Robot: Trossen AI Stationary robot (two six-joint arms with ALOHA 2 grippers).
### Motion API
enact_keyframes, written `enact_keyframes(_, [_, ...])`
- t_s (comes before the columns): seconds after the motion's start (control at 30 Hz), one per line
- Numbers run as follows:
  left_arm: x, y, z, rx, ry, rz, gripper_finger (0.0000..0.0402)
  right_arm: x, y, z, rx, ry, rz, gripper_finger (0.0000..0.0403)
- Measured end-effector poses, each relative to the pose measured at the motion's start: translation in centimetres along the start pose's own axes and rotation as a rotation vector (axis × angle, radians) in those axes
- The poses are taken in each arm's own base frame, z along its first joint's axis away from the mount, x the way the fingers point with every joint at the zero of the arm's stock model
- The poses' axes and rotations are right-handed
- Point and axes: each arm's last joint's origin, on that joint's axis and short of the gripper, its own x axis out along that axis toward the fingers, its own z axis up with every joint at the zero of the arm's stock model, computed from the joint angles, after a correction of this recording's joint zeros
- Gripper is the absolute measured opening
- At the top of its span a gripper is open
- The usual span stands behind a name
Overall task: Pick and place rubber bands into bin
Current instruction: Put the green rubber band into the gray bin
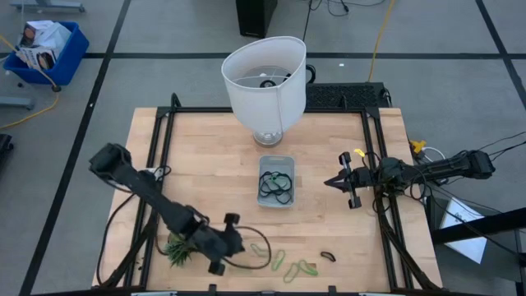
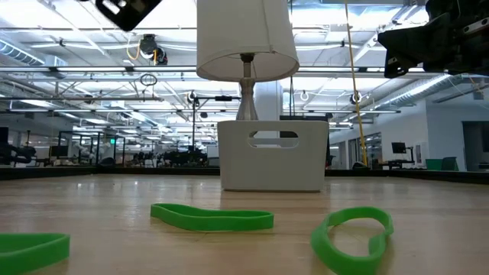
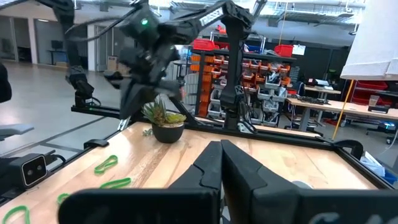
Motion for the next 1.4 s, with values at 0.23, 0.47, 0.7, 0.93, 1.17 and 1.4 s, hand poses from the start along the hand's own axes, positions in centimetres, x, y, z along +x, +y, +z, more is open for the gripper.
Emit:
enact_keyframes(0.23, [4.0, -1.5, -1.7, -0.062, 0.129, -0.053, 0.002, 0.0, 0.0, 0.0, 0.01, 0.0, 0.0, 0.0])
enact_keyframes(0.47, [7.2, -2.9, -4.1, -0.094, 0.223, -0.08, 0.0053, 0.0, 0.0, 0.0, 0.028, 0.0, 0.0, 0.0])
enact_keyframes(0.7, [7.6, -3.4, -4.4, -0.083, 0.181, -0.012, 0.0147, 0.0, 0.0, 0.0, 0.04, 0.001, 0.0, 0.0])
enact_keyframes(0.93, [7.8, -3.2, -4.6, -0.086, 0.187, 0.016, 0.022, 0.0, 0.0, -0.1, 0.049, 0.009, 0.001, 0.0])
enact_keyframes(1.17, [8.6, -3.2, -5.8, -0.075, 0.248, 0.055, 0.0227, 0.0, 0.0, -0.1, 0.049, 0.013, 0.001, 0.0])
enact_keyframes(1.4, [10.0, -3.2, -7.0, -0.058, 0.289, 0.082, 0.0227, 0.0, 0.0, -0.2, 0.048, 0.016, 0.001, 0.0])
